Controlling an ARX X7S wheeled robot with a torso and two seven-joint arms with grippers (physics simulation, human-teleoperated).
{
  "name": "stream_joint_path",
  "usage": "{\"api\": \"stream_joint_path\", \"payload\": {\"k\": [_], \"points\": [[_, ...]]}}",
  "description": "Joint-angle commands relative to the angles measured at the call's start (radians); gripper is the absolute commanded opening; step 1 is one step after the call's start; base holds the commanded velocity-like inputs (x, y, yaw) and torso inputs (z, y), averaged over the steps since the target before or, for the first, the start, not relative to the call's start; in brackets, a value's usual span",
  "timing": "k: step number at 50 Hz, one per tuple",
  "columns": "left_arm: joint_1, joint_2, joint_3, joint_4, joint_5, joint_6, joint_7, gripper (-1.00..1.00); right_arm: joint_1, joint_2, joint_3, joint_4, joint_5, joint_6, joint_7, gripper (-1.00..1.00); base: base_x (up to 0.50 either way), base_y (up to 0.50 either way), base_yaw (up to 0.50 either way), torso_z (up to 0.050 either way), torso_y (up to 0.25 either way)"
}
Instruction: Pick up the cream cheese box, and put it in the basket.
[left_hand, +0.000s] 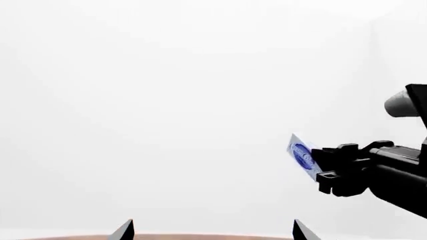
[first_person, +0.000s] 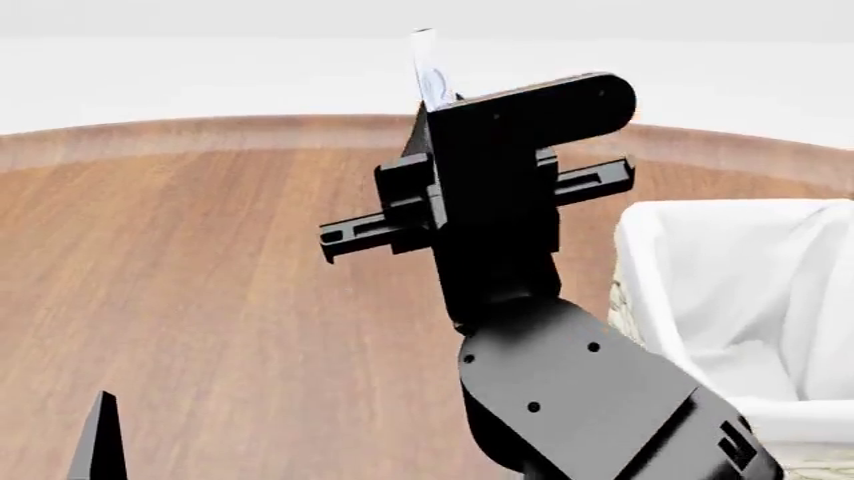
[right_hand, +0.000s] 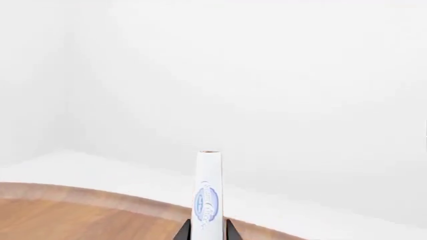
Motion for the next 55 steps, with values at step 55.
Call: {"api": "stream_joint_path", "payload": {"k": [55], "points": [[-0.020, -0.012, -0.005, -0.015, -0.006, -0.009, -0.034, 1.00, 0.523, 0.329, 0.078, 0.762, 0.262, 0.633, -0.652, -1.00, 0.00, 0.00, 0.00, 0.000, 0.000]]}}
